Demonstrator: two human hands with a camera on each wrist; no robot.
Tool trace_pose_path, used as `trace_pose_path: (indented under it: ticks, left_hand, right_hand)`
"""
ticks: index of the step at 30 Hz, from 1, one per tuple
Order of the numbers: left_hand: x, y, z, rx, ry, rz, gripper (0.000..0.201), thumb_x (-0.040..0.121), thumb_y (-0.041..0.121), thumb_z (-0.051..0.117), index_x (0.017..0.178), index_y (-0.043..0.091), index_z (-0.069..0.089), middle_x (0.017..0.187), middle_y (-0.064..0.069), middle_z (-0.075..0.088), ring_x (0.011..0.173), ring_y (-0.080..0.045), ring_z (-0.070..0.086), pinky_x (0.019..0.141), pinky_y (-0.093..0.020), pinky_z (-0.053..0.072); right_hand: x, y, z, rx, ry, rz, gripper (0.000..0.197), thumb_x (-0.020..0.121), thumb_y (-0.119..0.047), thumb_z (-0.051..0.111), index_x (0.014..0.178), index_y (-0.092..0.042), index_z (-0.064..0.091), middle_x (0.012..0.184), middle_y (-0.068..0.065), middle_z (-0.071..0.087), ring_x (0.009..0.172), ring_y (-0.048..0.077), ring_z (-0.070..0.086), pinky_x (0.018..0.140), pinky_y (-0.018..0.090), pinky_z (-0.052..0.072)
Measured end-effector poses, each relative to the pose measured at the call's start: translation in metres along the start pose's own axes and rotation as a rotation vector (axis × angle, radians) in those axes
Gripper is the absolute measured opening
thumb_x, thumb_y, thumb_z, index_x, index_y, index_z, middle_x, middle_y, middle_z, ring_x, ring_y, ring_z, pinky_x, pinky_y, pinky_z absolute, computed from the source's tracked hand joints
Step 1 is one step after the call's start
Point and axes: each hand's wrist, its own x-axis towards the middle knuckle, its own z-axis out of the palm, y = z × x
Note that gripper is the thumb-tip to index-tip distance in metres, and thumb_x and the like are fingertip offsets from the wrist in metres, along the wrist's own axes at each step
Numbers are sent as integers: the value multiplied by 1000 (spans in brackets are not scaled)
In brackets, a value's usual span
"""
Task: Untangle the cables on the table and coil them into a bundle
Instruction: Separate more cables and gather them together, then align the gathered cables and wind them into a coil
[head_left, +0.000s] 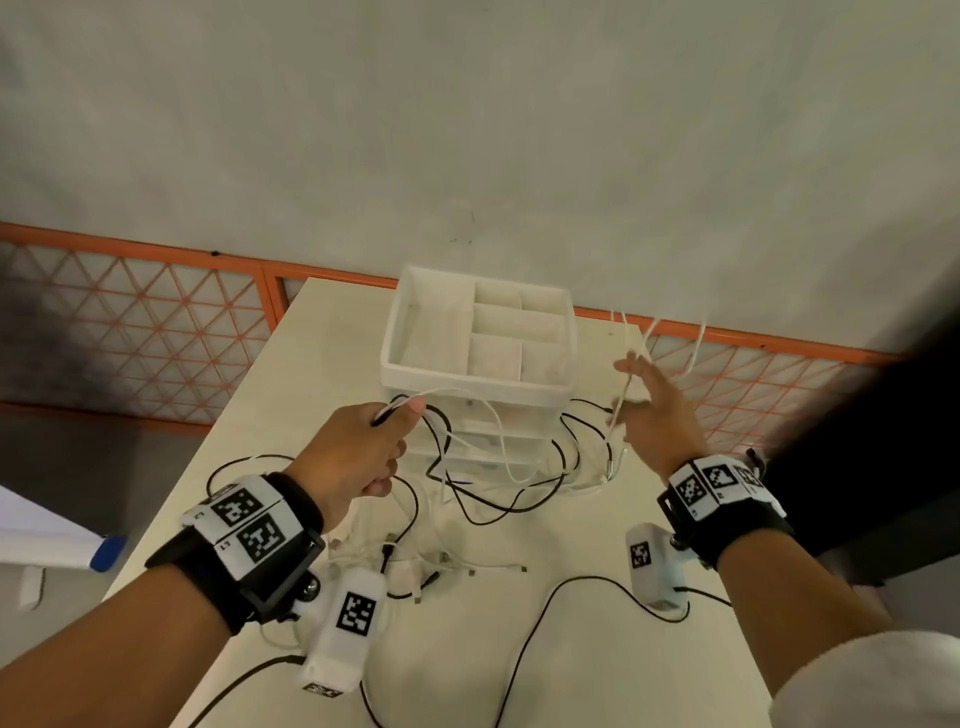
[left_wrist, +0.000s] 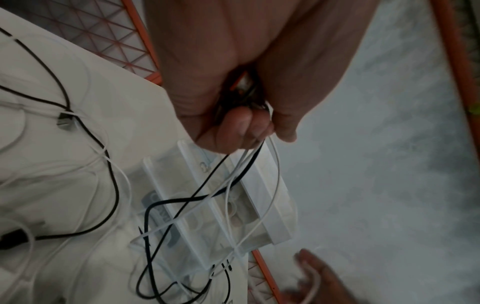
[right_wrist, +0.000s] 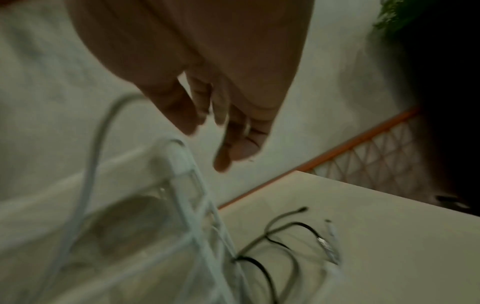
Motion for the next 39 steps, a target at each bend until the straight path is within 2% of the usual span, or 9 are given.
trace_pose_path:
  ticks: [4,7,11,15,19,24,30,33,39]
  left_hand:
    - [-1,-6,2,26,7,-45,47,93,59,47,70,18,45,56,4,41,44,-10,30,39,-21,26]
    - [-1,-11,6,105,-17,-60,44,99,48,42,70,16,49,57,2,43,43,-10,32,40,-20,24]
    - [-2,-9,21,388,-184,171,44,100,42,47,67,14,59,50,11,45,42,-5,36,45,-20,28]
    - [-12,2,29,666,-346,391,41,99,39,49,69,20,67,47,22,54,49,5,49,55,-12,34]
    - [-15,-3,3,752,-440,343,40,97,47,48,75,22,71,51,14,50,49,-2,44,53,-12,34]
    - [0,-46,-12,1011,-361,314,36,97,48,47,68,33,62,62,9,56,66,-9,55,65,-24,38]
    - [2,-70,2,1072,-326,404,38,94,51,46,70,24,59,67,4,57,72,-19,57,73,-39,50]
    - [-1,-72,6,970,-316,478,34,91,58,47,92,31,68,76,5,59,78,-18,60,74,-36,50]
    - [-4,-117,-18,903,-115,259,34,97,32,51,130,24,51,113,-3,54,102,-22,58,89,-34,47]
  right_hand:
    - [-13,39,10,-439,-255,342,58,89,-8,48,144,-24,47,138,11,60,105,26,60,94,38,50]
    - [-33,22,15,-392,-212,178,49,90,-15,55,137,-24,56,116,5,71,103,22,65,89,31,51]
    - [-76,-43,35,-65,-429,-172,68,84,-31,76,140,-48,41,67,4,70,55,6,57,60,18,48]
    - [-91,-62,67,-68,-549,-254,11,88,-30,72,99,-32,69,65,-8,64,44,3,49,53,20,42]
    - [-73,-33,56,-162,-682,-28,21,93,-34,68,79,-18,67,56,0,61,46,17,55,56,27,47]
    - [-62,-16,59,-378,-135,-259,5,88,-30,69,86,-29,74,63,-6,66,60,12,64,59,18,41]
    - [-96,-17,104,-694,-395,-341,63,73,-58,68,133,-45,50,139,-7,47,129,18,44,109,44,33]
    - [-106,-26,124,-496,-531,-361,19,86,-45,60,88,-27,63,98,1,72,99,28,65,87,44,51]
    - [-99,2,123,-203,-378,54,45,95,-43,57,63,-12,65,59,-3,68,67,24,65,75,39,55]
